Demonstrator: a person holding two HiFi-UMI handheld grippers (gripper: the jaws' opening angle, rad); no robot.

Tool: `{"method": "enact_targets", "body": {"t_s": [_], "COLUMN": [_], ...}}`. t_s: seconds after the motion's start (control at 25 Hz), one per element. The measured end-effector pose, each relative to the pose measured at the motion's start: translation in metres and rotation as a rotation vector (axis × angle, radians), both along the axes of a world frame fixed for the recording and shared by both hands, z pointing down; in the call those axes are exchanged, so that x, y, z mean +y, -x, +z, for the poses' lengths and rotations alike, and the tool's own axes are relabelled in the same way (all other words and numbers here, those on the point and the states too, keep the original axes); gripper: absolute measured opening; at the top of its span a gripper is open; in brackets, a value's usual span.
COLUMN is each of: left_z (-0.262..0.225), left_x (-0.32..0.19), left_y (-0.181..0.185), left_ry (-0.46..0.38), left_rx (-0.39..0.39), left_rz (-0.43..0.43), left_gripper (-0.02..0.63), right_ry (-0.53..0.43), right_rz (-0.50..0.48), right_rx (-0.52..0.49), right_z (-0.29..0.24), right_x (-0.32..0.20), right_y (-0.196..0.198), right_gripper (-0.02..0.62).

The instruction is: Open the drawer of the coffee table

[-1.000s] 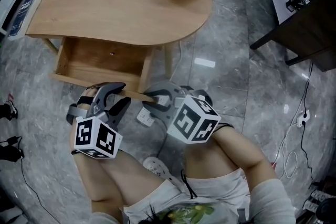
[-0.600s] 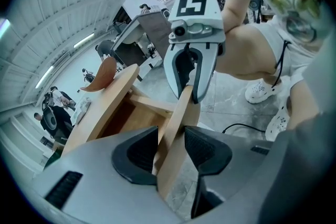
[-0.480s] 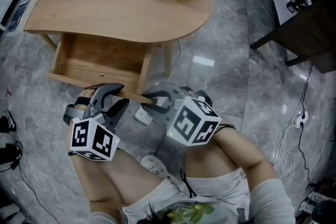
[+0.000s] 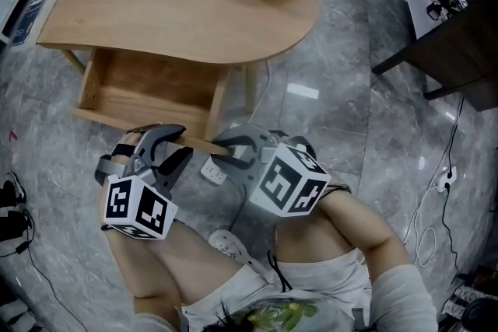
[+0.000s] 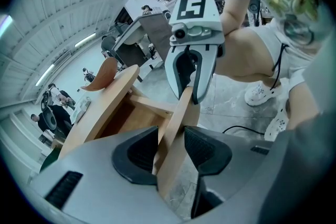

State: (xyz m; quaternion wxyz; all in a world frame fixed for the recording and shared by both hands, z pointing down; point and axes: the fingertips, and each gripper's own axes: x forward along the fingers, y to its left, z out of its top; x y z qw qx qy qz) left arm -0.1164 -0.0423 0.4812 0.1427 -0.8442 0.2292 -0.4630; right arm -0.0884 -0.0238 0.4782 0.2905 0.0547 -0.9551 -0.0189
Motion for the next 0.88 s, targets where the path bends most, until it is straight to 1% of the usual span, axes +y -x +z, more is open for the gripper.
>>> {"method": "enact_targets", "body": {"t_s": [0.24, 0.4, 0.52, 0.88], "left_z": [0.002, 0.002, 0.004, 0.005], "left_x": [0.009, 0.012, 0.017, 0.021], "left_y": [0.001, 0.001, 0.001, 0.003], "left_ry": [0.028, 0.029, 0.047, 0.058], "left_rx": [0.012, 0.014, 0.014, 0.016], "left_rz": [0.009, 0.008, 0.013, 0.017], "left_gripper": [0.160, 0.160, 0.156, 0.152], "right_ry": [-0.001, 0.008, 0.000, -0.002], "right_rz": [-0.026, -0.039, -0.057, -0.064], "right_rx": [0.006, 0.009, 0.026, 0.040], "right_z": [0.001, 0.002, 0.005, 0.007], "right_x": [0.009, 0.012, 0.018, 0.022], "right_y": [0.001, 0.001, 0.002, 0.003], "right_gripper": [0.080, 0.080, 0.081, 0.081]}}
